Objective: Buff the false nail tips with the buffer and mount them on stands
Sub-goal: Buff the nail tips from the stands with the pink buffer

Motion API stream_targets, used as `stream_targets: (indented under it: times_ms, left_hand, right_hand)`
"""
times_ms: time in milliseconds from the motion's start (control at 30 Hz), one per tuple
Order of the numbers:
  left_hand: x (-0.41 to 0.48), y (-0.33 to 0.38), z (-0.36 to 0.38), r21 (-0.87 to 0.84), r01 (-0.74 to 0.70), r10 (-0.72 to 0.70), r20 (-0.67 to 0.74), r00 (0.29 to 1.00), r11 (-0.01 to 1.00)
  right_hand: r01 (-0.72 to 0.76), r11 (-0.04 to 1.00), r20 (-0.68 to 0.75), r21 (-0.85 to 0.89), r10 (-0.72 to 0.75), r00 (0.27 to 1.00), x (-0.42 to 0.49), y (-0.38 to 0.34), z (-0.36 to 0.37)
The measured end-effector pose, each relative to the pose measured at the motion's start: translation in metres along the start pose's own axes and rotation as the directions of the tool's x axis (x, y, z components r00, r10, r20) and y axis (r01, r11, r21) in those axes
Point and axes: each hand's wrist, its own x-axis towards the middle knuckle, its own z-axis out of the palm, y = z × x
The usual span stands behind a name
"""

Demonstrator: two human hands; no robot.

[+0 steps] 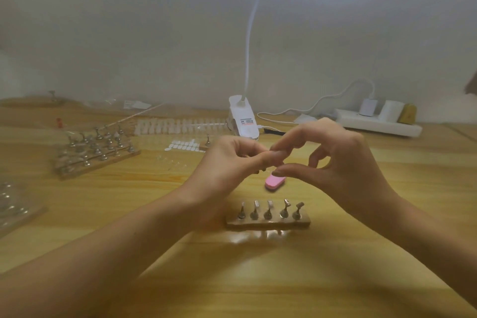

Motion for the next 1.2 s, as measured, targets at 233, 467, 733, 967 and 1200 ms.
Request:
stream_targets:
  times_ms: [233,467,733,967,1200]
  left_hand:
    - [-0.001,0.002,0.000,0.020,-0.108,0.109,-0.055,0.993,0.994]
    - [-0.005,0.001,0.010,-0.070,-0.083,0.082,-0.019,0.996,0.994]
    - [-0.004,-0.007,0.013,-0.011,-0.089,0.088,-0.052,0.995,0.996]
    - [-0.003,-0.011,0.014,0.048,-0.107,0.108,-0.012,0.994,0.993]
    - [-0.008,-0.018,0.013,0.665,-0.235,0.199,0.131,0.971,0.709]
  right_hand:
    - [-0.049,0.996,0.025,0.069,0.047,0.999,0.002,-0.006,-0.001]
    - [-0.027,0.995,-0.024,0.095,0.029,0.999,-0.008,-0.004,-0.006]
    - [0.046,0.998,-0.067,-0.046,-0.049,0.997,-0.014,0.004,-0.002]
    - [0.050,0.998,-0.013,-0.035,-0.051,0.999,-0.021,0.006,-0.007]
    - [-0.151,0.979,0.032,0.137,0.148,0.988,-0.027,0.014,-0.018]
